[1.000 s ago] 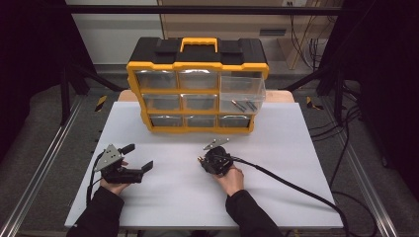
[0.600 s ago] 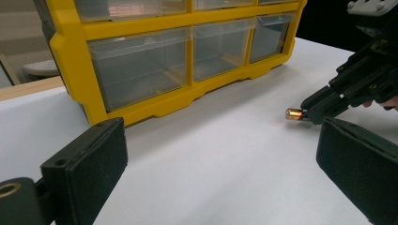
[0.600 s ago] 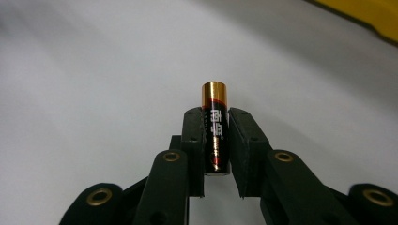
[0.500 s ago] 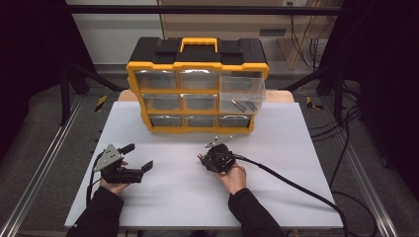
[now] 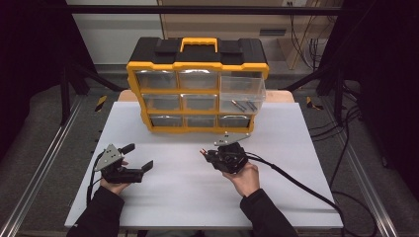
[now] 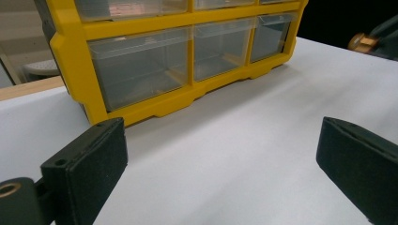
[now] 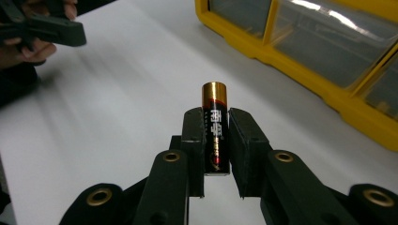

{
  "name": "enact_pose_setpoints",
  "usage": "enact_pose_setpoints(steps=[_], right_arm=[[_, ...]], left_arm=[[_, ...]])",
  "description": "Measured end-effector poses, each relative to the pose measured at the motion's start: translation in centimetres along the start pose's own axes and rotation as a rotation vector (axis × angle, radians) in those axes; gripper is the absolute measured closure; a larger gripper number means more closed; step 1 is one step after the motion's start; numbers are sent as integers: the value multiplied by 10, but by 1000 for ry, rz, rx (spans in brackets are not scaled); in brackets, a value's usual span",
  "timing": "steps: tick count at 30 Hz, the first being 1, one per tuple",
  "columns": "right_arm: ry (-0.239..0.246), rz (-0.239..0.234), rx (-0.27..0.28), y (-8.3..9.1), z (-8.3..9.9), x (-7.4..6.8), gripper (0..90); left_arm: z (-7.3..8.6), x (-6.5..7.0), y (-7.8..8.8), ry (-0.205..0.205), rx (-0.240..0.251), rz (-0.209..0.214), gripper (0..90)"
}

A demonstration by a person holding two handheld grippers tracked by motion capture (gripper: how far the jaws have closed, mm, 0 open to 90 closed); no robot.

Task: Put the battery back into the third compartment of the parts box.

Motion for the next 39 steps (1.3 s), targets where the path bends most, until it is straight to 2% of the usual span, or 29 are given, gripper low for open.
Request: enact_pose_setpoints(steps=[4,13,19,33,39], right_arm=[[25,11,24,20,-13,2,771],[38,17,118,64,-50,7,771],[72,29,145,87,-73,8,771],[116,44,202,118,-115,5,771],[121,76,229,126,-134,13,771]], left_arm=[[0,0,0,0,-2,0,16],[1,0,-1,-1,-3,-1,16],[1,0,0,0,-2,1,16],[1,0,-1,0,-5,2,16],[1,0,0,0,-4,2,16]])
Point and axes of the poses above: each handheld gripper's, and its own axes: y roughly backward along the jaws, z roughly out of its underside, x roughly to its right, the point moved 7 cm from there along -y, roughly forward along the jaws, and after that the axes turned 10 degrees about x, right-handed, at the moved point
